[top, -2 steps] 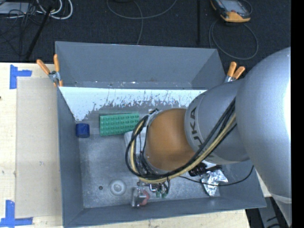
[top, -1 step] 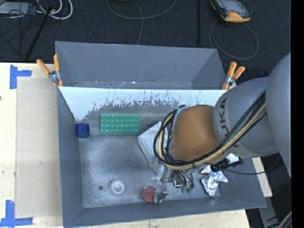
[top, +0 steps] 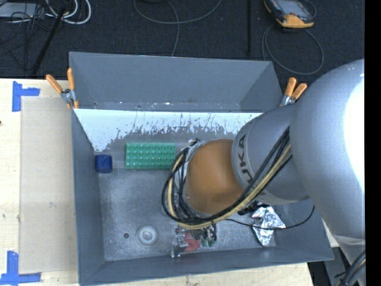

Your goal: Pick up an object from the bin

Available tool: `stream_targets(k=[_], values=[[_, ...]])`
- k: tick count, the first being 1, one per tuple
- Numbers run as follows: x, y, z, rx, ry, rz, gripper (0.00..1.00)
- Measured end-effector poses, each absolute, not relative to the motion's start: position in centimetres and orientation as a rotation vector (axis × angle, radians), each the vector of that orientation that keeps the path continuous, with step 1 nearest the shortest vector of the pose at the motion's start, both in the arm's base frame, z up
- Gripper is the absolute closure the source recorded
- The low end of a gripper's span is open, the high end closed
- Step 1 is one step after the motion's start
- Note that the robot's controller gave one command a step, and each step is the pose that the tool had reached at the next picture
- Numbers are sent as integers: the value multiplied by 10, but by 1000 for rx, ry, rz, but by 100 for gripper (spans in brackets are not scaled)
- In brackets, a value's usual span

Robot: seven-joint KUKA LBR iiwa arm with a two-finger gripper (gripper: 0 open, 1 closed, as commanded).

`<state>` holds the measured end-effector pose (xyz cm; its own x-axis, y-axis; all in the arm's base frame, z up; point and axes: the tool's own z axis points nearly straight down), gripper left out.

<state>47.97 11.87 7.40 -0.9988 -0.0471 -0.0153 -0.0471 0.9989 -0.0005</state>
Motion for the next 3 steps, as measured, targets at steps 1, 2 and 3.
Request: stream_targets(k=[1, 2, 3], values=[[479, 61, 75, -201, 3110, 8, 0], [478, 61, 75, -203, 3118, 6, 100], [479, 62, 169, -201, 3128, 1, 100]])
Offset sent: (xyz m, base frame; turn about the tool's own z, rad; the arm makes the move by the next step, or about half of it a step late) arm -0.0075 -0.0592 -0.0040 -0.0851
